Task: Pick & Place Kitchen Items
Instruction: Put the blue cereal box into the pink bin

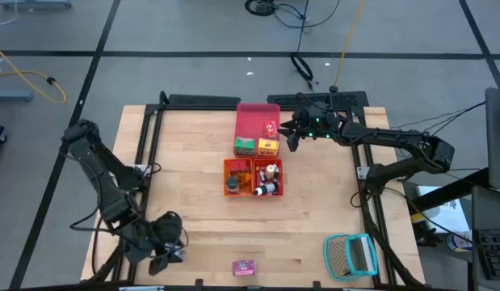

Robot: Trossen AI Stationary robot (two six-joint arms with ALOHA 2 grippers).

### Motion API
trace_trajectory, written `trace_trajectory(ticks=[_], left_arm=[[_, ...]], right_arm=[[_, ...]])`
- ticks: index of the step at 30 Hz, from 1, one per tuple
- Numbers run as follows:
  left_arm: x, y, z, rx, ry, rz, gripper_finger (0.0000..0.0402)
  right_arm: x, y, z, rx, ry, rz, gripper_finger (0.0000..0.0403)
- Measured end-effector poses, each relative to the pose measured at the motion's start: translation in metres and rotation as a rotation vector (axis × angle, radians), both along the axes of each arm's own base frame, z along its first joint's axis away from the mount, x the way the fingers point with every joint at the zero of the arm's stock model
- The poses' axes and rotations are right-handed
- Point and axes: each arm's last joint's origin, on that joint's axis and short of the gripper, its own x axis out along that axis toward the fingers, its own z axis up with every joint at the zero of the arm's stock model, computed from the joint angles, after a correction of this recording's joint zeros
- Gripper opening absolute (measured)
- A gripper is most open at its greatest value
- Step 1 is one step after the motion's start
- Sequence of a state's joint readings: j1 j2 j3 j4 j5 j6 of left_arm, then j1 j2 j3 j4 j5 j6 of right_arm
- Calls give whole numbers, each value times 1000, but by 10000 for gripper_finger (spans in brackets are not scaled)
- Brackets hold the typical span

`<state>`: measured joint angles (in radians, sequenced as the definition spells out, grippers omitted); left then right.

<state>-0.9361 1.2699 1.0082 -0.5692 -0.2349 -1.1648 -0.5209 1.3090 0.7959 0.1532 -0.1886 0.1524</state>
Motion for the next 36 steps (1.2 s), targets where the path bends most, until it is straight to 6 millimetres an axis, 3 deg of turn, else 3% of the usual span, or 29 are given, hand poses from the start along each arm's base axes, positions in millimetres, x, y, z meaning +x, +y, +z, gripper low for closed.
trace_trajectory(ticks=[8, 14, 24, 36], left_arm=[[-7, -8, 8, 31, 241, 86, 255], [-8, -12, 9, -41, 347, 225, 255], [-25, 0, 1, -21, 667, 432, 255], [-30, -2, 1, 19, 560, 463, 255]], right_arm=[[0, 0, 0, -3, 1, 0, 132], [0, 0, 0, -9, 3, 2, 132], [0, 0, 0, -18, 6, 8, 132], [0, 0, 0, -32, 11, 15, 132]])
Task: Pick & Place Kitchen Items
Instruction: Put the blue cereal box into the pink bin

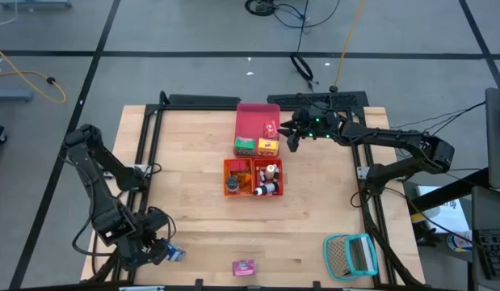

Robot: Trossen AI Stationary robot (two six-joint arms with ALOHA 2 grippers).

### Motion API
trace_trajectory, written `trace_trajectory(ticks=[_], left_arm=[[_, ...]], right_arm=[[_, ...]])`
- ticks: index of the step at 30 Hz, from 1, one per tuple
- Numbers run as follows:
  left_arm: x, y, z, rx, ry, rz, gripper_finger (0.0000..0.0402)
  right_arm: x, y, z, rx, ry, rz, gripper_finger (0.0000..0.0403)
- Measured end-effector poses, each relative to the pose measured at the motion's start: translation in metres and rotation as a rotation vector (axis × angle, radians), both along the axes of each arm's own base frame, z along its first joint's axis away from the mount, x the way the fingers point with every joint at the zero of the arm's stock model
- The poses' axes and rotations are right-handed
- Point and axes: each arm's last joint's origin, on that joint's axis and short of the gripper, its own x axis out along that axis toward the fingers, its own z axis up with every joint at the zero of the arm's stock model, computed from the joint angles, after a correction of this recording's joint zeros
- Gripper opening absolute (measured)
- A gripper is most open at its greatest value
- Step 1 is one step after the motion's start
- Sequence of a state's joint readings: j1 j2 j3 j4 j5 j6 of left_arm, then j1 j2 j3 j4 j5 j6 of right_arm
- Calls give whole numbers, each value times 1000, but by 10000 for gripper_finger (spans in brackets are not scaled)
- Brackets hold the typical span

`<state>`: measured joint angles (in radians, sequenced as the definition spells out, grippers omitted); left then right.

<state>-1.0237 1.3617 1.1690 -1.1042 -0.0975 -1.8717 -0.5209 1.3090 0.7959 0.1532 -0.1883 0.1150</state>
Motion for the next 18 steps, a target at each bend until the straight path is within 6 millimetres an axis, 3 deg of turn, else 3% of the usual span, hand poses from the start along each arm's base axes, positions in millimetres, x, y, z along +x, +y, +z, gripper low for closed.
trace_trajectory(ticks=[13, 18], left_arm=[[-1, -1, -30, -30, 32, 19, 251], [-2, 0, -37, -19, 28, -2, 184]], right_arm=[[0, 0, 0, -3, 1, 2, 132], [0, 0, 0, -3, 1, 2, 132]])
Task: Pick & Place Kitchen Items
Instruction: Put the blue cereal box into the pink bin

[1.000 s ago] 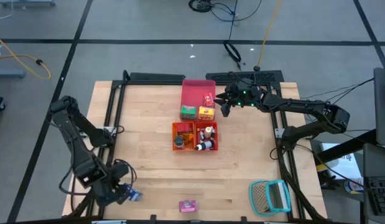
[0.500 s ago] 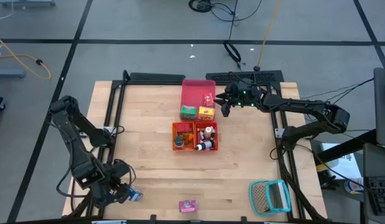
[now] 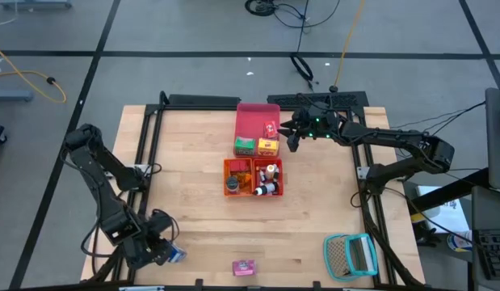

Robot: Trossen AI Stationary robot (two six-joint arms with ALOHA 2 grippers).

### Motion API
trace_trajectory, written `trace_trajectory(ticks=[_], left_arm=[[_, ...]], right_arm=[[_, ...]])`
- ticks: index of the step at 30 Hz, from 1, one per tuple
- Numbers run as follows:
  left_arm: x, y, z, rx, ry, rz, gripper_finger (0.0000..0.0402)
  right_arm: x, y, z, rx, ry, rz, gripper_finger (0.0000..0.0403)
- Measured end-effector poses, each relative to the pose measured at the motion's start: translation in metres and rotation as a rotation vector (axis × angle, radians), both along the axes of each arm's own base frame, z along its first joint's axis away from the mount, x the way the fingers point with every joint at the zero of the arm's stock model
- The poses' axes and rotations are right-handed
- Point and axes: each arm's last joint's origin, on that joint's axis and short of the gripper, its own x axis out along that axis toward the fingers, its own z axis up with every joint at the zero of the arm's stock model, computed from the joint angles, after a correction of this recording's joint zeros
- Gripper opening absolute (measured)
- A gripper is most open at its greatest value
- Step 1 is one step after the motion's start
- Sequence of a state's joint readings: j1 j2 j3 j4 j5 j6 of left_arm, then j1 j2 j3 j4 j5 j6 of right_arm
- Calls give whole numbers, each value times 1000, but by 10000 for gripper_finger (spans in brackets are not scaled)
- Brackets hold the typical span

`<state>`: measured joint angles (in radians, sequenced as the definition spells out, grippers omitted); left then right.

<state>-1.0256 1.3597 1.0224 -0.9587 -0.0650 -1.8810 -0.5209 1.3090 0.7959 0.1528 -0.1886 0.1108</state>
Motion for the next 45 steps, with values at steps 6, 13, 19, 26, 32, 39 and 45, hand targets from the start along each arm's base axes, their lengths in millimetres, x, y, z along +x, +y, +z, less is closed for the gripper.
trace_trajectory(ticks=[6, 13, 19, 26, 32, 39, 45], left_arm=[[0, 0, -1, 9, -5, -48, 48], [1, 7, 5, 15, -48, -40, 7], [5, 15, 8, 30, -60, -39, 1], [12, 26, 14, 34, -86, -60, 1], [15, 46, 29, 27, -172, -59, 0], [17, 75, 48, 37, -285, -57, 0], [21, 107, 63, 100, -402, -24, 0]], right_arm=[[0, 0, 0, 0, 0, 0, 132], [0, 0, 0, 0, 0, 0, 132], [-2, 1, -7, 9, 15, 0, 132], [-7, 4, -20, -12, -22, 0, 132], [-6, 4, -19, 6, -42, -11, 132], [-6, 4, -19, 4, -41, -10, 132], [-6, 4, -19, 4, -42, -10, 132]])
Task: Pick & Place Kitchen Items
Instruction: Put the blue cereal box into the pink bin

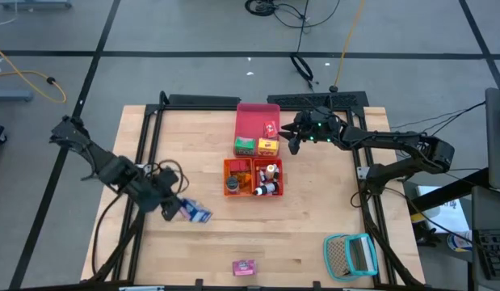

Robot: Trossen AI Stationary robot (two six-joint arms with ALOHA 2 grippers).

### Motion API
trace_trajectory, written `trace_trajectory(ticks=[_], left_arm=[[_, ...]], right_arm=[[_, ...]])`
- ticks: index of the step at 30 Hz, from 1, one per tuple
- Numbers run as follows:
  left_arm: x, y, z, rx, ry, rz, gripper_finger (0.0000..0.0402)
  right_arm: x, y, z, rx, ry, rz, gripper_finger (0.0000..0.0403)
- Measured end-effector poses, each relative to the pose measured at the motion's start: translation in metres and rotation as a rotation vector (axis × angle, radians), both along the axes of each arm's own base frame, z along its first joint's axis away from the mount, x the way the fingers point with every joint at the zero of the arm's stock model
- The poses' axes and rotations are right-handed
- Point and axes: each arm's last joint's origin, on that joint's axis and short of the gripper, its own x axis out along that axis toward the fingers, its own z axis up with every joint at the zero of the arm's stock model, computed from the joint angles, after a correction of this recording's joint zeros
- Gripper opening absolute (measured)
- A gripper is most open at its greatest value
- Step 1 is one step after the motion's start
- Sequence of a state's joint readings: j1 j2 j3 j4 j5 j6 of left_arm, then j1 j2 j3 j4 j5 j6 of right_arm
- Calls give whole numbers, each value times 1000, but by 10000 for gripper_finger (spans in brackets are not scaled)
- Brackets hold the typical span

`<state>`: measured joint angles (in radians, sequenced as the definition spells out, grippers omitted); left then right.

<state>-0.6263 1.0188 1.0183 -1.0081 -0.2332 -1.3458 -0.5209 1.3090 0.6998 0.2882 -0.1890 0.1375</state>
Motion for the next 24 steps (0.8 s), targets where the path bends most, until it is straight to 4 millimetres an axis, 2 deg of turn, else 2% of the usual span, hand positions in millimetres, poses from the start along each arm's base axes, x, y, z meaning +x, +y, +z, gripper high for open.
trace_trajectory(ticks=[14, 24], left_arm=[[17, 67, 11, 99, -87, 228, 0], [32, 114, 21, 132, -215, 233, 0]], right_arm=[[0, 0, 0, 0, 0, 0, 132], [3, 5, 1, -5, -10, 23, 132]])
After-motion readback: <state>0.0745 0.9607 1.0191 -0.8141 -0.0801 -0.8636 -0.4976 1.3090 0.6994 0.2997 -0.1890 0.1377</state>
